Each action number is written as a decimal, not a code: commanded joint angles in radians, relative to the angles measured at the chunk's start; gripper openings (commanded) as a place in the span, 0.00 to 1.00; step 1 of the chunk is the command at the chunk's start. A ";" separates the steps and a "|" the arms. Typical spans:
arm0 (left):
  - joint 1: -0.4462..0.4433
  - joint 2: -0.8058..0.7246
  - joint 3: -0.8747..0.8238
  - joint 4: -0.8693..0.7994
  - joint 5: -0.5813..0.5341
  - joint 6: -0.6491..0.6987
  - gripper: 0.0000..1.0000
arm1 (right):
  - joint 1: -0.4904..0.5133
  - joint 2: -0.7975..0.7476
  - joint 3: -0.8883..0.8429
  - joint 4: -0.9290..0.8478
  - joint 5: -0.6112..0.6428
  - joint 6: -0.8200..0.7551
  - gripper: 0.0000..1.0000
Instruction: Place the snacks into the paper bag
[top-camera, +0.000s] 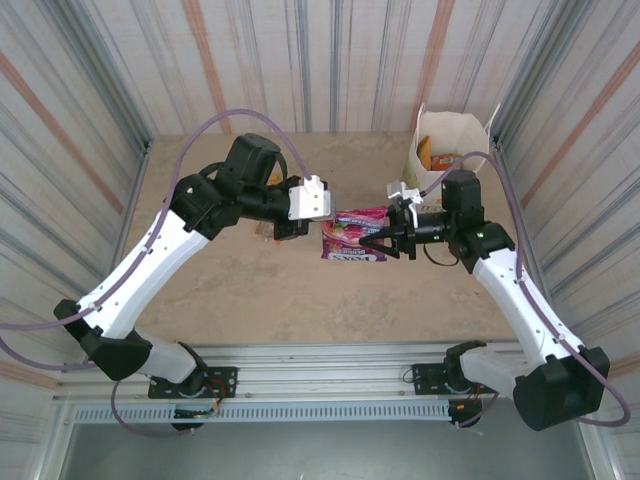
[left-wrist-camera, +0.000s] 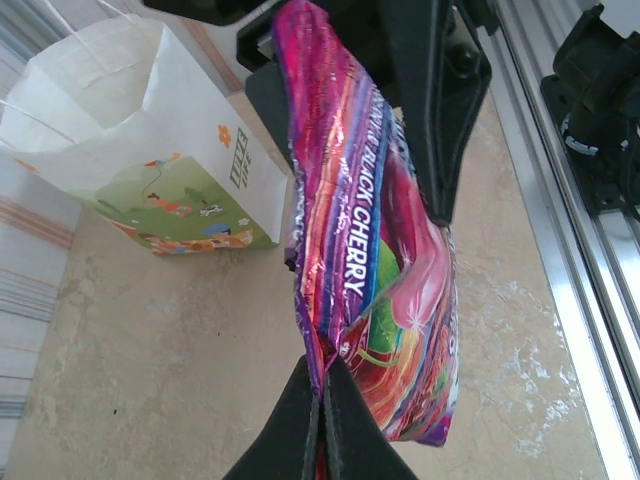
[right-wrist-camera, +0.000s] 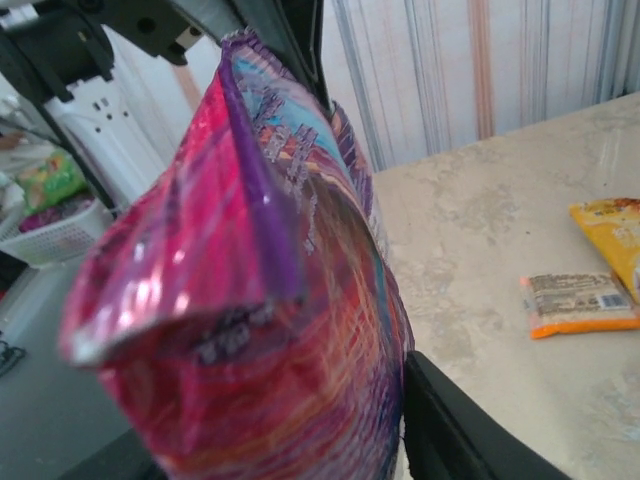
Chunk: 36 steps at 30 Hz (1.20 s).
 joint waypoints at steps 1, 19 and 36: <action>-0.007 -0.014 0.017 0.050 -0.003 -0.049 0.00 | 0.008 -0.023 -0.001 -0.012 0.049 -0.048 0.42; -0.004 0.024 -0.001 0.149 -0.234 -0.204 0.56 | -0.086 -0.155 -0.010 0.080 0.209 0.116 0.08; 0.179 0.116 -0.038 0.206 -0.297 -0.642 0.81 | -0.393 0.065 0.525 -0.193 0.536 0.358 0.03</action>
